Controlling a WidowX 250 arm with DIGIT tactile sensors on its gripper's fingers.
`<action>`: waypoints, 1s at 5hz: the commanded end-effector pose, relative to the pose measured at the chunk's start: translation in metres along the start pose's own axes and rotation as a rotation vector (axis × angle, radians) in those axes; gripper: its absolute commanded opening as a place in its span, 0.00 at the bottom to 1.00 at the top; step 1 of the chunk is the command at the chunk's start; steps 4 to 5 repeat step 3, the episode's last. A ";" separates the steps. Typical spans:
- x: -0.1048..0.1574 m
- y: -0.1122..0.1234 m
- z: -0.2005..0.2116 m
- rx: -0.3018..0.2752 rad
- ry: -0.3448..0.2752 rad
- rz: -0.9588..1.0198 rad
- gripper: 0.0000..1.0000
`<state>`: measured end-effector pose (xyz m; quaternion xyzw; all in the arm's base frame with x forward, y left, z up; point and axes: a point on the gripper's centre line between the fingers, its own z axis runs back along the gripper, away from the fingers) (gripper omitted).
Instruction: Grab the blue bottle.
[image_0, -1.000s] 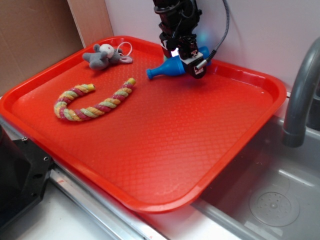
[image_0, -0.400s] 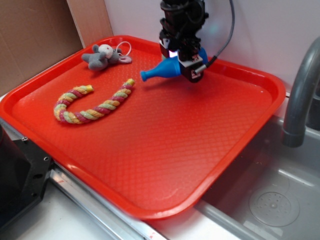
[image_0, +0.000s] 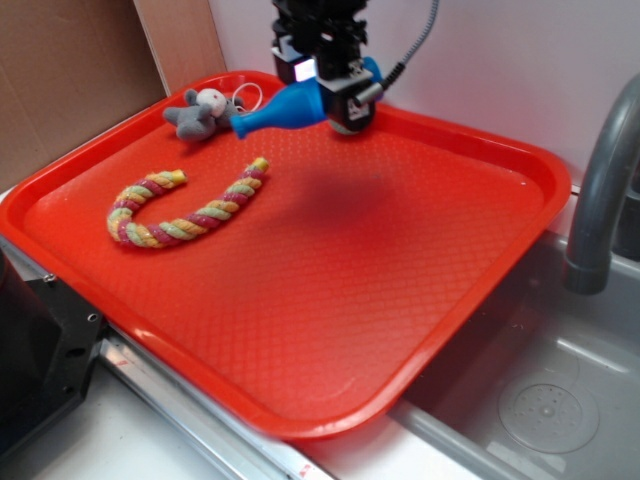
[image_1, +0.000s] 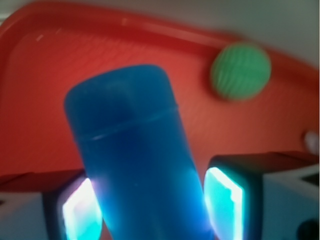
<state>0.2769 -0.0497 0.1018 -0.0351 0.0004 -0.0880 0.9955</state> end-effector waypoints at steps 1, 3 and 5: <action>-0.055 -0.003 0.059 -0.114 0.024 0.077 0.00; -0.080 -0.009 0.061 -0.060 0.002 0.121 0.00; -0.080 -0.009 0.061 -0.060 0.002 0.121 0.00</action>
